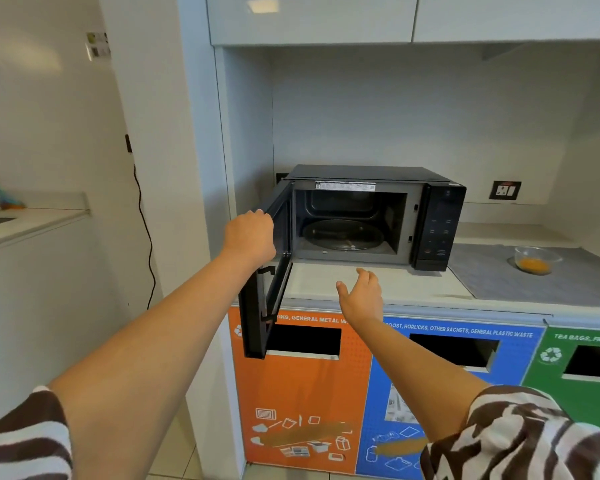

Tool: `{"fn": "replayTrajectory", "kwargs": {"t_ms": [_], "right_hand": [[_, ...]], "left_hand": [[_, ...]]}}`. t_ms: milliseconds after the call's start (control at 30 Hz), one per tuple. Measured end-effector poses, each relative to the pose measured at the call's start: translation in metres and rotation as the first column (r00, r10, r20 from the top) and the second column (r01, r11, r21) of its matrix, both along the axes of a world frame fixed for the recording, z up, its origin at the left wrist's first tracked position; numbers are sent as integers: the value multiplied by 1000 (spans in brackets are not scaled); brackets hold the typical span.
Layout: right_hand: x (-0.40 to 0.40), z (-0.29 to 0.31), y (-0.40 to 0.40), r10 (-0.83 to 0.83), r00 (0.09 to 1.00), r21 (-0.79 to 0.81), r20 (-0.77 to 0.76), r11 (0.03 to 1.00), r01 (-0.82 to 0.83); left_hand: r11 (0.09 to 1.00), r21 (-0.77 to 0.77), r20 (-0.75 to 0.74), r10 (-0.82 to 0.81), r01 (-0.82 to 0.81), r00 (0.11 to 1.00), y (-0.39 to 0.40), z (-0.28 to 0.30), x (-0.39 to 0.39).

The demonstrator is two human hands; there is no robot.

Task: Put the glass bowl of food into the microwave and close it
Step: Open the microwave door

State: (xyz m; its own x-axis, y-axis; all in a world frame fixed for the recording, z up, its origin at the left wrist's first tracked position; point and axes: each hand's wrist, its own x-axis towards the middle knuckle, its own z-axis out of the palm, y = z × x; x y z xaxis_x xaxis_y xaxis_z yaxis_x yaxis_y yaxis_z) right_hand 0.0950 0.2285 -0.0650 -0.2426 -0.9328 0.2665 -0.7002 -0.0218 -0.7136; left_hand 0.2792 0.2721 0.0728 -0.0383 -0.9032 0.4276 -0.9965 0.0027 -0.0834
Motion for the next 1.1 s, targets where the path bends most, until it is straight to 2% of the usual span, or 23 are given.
{"fn": "replayTrajectory", "kwargs": {"t_ms": [500, 600, 700, 833, 933, 1100], "right_hand": [[4, 12, 6, 43, 999, 33, -9, 999, -42], [-1, 12, 8, 46, 999, 28, -7, 999, -45], [-6, 12, 10, 42, 999, 17, 0, 999, -42], [-16, 13, 12, 37, 999, 16, -4, 999, -37], [-27, 15, 11, 30, 1000, 14, -6, 999, -30], [-51, 20, 7, 30, 999, -11, -12, 999, -30]], "left_hand": [[999, 5, 31, 40, -40, 999, -7, -4, 10], [996, 11, -10, 94, -93, 996, -6, -3, 2], [990, -63, -75, 119, -124, 990, -4, -2, -10], [977, -209, -147, -67, 36, 987, -2, -3, -40], [949, -271, -225, -226, 162, 948, -6, -9, -64], [933, -281, -327, -314, 225, 892, -22, -23, -97]]}}
